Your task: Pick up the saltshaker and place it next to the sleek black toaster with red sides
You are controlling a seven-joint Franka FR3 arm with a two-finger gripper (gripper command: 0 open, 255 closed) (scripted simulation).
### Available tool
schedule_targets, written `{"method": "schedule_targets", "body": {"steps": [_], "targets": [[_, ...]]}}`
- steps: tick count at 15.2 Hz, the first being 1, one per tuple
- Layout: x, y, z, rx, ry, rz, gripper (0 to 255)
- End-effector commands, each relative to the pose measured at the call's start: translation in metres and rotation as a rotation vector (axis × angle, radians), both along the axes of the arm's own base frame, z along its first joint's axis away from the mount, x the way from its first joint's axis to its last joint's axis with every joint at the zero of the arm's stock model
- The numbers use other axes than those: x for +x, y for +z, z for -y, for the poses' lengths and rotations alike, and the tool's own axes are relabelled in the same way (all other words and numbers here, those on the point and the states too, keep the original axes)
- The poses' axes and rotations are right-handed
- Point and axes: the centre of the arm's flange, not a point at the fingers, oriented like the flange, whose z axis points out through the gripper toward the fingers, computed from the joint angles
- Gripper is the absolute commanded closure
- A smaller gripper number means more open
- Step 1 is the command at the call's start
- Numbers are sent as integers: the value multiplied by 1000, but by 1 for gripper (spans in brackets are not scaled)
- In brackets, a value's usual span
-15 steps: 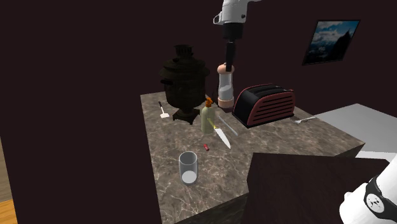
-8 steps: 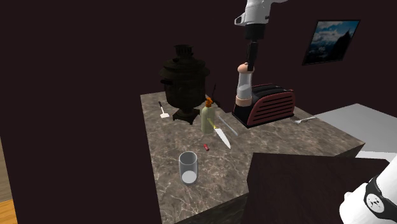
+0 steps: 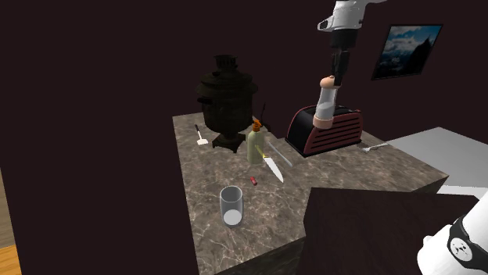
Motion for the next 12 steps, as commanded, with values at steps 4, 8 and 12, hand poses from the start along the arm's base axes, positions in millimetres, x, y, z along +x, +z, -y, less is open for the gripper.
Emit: {"method": "schedule_targets", "body": {"steps": [4, 8, 12], "targets": [[-63, 2, 23, -1, 1, 0, 255], [-114, 2, 37, -1, 1, 0, 255], [-165, 2, 51, -1, 1, 0, 255]]}}
